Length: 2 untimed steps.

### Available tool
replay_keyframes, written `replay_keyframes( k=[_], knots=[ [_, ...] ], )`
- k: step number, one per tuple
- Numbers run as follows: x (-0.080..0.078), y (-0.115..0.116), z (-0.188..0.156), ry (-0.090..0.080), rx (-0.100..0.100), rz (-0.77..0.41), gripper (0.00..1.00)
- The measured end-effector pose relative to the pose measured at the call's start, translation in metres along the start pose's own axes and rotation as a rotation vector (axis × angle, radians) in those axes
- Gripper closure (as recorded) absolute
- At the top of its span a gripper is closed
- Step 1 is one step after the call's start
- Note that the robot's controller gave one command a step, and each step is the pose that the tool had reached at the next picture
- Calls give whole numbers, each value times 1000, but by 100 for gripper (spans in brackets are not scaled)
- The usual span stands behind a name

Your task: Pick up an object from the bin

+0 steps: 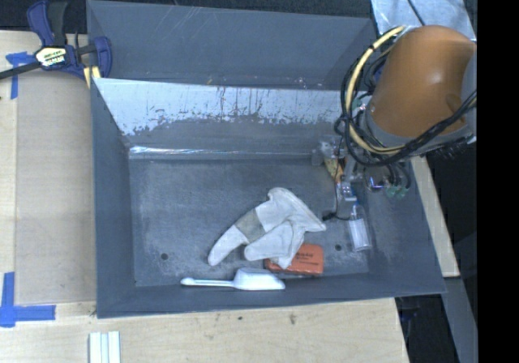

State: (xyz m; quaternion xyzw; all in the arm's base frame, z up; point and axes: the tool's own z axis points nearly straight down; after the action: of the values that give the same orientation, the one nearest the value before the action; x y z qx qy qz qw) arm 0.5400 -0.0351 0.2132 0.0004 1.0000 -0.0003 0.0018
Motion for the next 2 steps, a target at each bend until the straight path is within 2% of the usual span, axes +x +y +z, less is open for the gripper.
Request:
replay_keyframes(
  k=[1, 2],
  knots=[
    [-1, 5, 41, -9, 1, -10, 0],
    [15, 43, 79, 3, 0, -5, 0]
  ],
)
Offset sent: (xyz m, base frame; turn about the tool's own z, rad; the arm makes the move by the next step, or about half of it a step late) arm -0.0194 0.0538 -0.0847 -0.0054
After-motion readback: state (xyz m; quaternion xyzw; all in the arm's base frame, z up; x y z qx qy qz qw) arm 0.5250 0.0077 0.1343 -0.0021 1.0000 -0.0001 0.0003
